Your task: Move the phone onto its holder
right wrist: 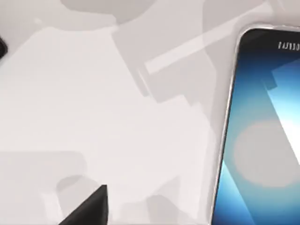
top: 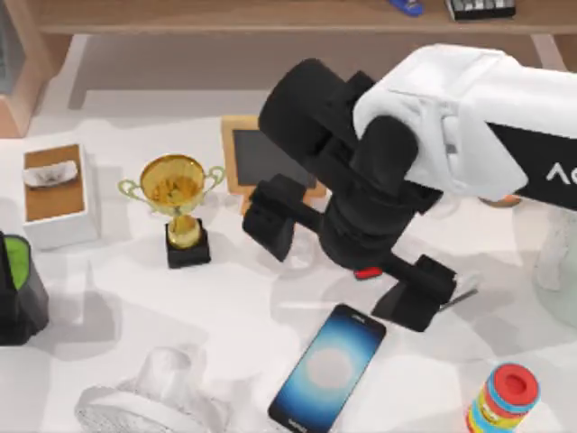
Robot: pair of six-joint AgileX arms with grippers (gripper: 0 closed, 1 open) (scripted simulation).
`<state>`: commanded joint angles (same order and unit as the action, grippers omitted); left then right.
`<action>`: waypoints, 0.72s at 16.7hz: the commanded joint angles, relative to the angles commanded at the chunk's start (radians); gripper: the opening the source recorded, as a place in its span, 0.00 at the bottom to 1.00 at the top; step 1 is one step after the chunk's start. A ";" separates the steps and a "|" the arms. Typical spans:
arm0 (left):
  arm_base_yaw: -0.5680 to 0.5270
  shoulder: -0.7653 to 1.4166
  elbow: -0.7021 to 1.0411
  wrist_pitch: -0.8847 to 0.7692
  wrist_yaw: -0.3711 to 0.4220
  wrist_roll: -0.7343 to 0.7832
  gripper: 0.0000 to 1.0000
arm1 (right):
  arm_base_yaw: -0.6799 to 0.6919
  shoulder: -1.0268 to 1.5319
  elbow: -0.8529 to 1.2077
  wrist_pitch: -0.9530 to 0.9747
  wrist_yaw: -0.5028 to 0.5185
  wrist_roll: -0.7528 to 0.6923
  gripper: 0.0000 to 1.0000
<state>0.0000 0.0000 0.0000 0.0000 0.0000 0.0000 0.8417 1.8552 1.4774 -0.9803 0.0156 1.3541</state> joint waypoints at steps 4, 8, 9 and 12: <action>0.000 0.000 0.000 0.000 0.000 0.000 1.00 | 0.050 0.125 -0.005 -0.068 -0.014 0.113 1.00; 0.000 0.000 0.000 0.000 0.000 0.000 1.00 | 0.053 0.132 -0.006 -0.072 -0.015 0.120 1.00; 0.000 0.000 0.000 0.000 0.000 0.000 1.00 | 0.053 0.132 -0.006 -0.072 -0.015 0.120 1.00; 0.000 0.000 0.000 0.000 0.000 0.000 1.00 | 0.050 0.141 -0.018 -0.054 -0.015 0.118 1.00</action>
<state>0.0000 0.0000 0.0000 0.0000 0.0000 0.0000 0.8918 1.9961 1.4592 -1.0338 0.0010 1.4717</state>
